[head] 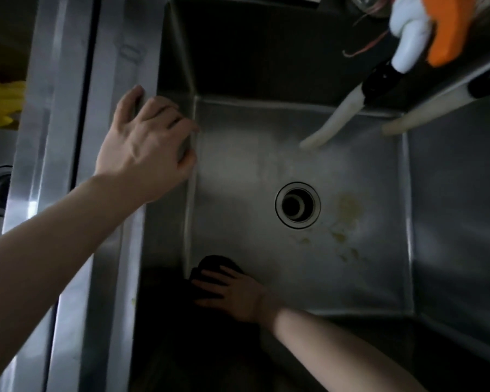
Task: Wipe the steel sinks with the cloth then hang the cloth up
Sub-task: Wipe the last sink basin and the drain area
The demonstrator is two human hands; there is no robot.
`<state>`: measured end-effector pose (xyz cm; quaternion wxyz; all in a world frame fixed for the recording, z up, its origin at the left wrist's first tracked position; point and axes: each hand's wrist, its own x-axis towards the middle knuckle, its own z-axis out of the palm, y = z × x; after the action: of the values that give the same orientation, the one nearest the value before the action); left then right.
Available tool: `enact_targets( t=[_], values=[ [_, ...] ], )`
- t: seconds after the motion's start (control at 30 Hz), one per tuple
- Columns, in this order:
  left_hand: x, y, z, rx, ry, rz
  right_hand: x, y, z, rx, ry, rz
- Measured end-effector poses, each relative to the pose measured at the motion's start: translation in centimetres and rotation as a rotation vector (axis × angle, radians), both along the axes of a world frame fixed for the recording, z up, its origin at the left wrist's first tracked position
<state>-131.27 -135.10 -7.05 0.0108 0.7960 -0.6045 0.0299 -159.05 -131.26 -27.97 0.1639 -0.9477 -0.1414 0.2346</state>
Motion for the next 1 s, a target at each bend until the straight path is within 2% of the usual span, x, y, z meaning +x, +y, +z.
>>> enact_targets(
  t=[0.23,0.4,0.53,0.63,0.7,0.73,0.9,1.0],
  values=[
    [0.1,-0.2,0.1,-0.021,0.013,-0.026,-2.9,-2.9,0.7,-0.061,-0.009,0.001],
    [0.3,-0.3,-0.4,0.004,0.048,-0.018,-11.7,-10.1,1.3,-0.136,0.034,0.020],
    [1.4,-0.3,-3.4,0.180,0.077,0.012,-19.5,-15.9,2.2,-0.210,0.119,0.024],
    [-2.7,-0.6,-4.7,0.218,0.142,0.111,-24.1,-19.7,3.1,-0.272,0.141,-0.046],
    [-7.9,-1.2,-5.5,0.139,0.210,0.136,-26.3,-21.0,3.7,-0.280,0.160,-0.206],
    [-10.5,-1.5,-6.3,0.134,0.260,0.149,-26.9,-21.1,3.8,-0.280,0.173,-0.354],
    [-18.0,-2.4,-13.0,0.315,0.587,0.371,-24.5,-19.7,3.1,-0.228,0.141,-1.110],
    [-19.7,-2.2,-15.8,0.388,0.600,0.412,-20.2,-21.1,1.9,-0.199,0.094,-1.445]
  ],
)
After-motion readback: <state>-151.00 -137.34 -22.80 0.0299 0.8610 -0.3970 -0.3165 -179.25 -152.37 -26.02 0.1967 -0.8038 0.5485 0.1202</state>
